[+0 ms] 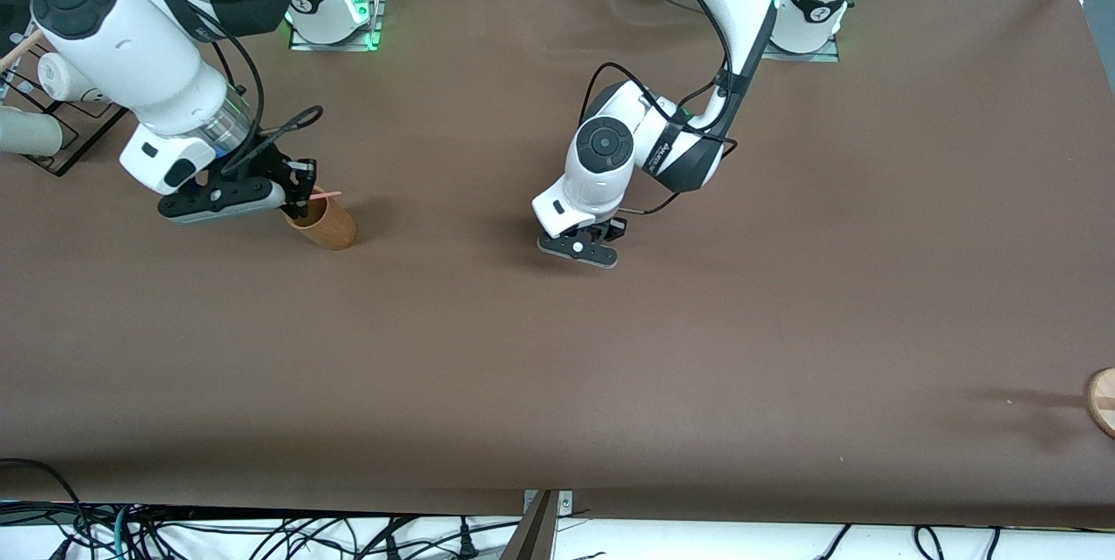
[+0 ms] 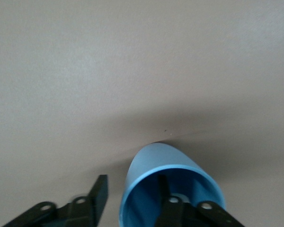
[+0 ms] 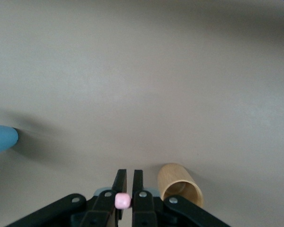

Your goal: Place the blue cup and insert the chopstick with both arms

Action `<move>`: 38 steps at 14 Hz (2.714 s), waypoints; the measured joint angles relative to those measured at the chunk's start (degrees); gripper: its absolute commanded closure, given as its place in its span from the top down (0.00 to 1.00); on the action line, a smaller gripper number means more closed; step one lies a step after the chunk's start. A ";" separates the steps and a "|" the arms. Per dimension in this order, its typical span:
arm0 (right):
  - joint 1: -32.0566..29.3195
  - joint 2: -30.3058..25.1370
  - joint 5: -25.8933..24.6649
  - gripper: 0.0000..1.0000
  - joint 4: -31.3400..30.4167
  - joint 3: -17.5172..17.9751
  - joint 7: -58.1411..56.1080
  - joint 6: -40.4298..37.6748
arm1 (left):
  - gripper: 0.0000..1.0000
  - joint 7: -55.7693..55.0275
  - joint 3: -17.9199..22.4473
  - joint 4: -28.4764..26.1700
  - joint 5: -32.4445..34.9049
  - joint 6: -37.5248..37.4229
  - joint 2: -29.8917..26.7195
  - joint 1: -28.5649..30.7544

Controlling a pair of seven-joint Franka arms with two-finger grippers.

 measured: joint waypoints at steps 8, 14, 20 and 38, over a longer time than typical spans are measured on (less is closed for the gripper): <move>1.28 4.65 0.01 0.00 2.91 6.25 13.48 6.41 | 1.00 -0.40 1.59 3.70 0.00 -12.90 -11.97 6.48; 11.60 13.49 -6.61 0.00 10.46 7.14 32.85 12.27 | 1.00 -0.26 1.92 3.76 0.00 -27.58 -24.24 21.46; 19.23 21.88 -13.97 0.00 18.41 7.17 48.51 13.67 | 1.00 9.10 -0.53 3.52 0.00 -35.23 -28.25 35.18; 21.46 25.73 -21.35 1.00 20.54 6.91 54.09 11.98 | 1.00 27.91 -1.58 2.74 8.59 -37.47 -32.61 43.63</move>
